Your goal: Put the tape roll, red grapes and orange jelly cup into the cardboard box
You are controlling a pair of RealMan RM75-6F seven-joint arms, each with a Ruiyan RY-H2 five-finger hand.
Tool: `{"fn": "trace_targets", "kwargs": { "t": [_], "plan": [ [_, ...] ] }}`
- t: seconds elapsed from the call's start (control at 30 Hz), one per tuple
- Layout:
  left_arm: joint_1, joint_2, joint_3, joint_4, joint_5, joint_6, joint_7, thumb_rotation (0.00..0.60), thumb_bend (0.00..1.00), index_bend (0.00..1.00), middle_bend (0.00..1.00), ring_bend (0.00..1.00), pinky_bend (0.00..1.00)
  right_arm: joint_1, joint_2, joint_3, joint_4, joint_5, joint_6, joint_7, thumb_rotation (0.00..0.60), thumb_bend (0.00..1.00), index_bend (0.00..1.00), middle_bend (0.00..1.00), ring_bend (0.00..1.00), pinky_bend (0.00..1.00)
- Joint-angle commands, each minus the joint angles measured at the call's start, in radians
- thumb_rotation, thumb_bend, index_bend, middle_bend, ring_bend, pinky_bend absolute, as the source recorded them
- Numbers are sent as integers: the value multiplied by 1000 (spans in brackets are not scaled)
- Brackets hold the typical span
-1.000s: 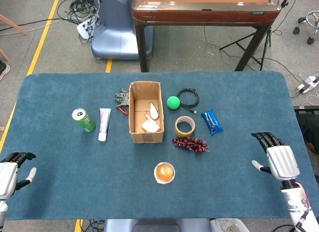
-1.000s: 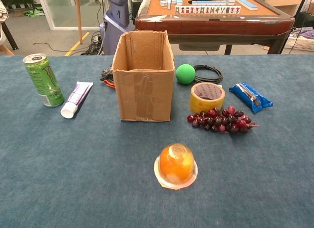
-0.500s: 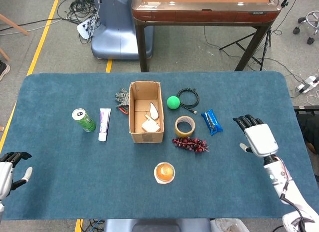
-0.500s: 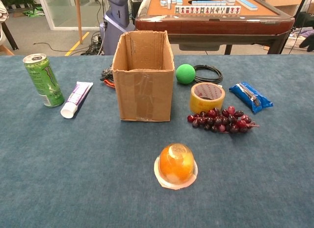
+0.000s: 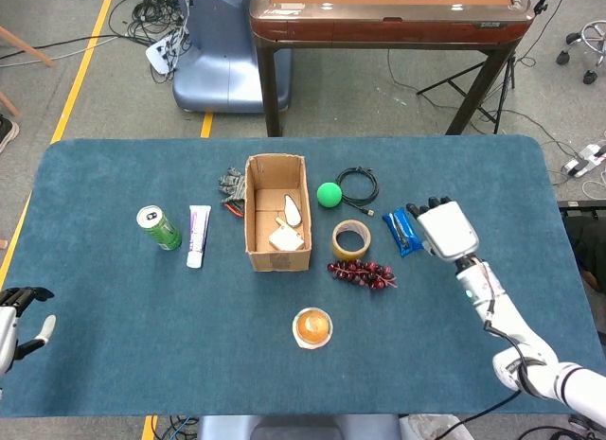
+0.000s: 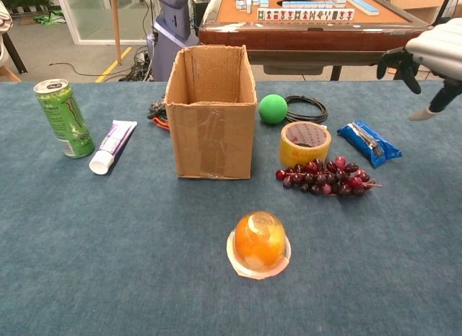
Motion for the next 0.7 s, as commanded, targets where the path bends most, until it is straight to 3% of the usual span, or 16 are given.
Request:
{"fn": "trace_targets", "kwargs": {
  "t": [0.03, 0.1, 0.23, 0.7],
  "plan": [
    [4, 5, -3, -3, -1, 6, -6, 600, 332, 412, 442, 340, 533, 46, -22, -1, 17, 15, -69, 8, 600, 0, 355, 997, 861, 931],
    [6, 9, -4, -5, -2, 10, -13, 600, 332, 413, 442, 340, 534, 69, -29, -5, 22, 21, -102, 26, 600, 0, 387, 1000, 936, 986],
    [9, 14, -7, -6, -4, 14, -20, 600, 332, 414, 442, 340, 533, 105, -48, -19, 48, 23, -153, 61, 600, 0, 426, 1000, 997, 1000],
    [25, 31, -21, -15, -25, 36, -29, 600, 332, 423, 442, 340, 534, 175, -132, -69, 161, -1, -205, 141, 600, 109, 437, 1000, 1000, 1000]
  ]
}}
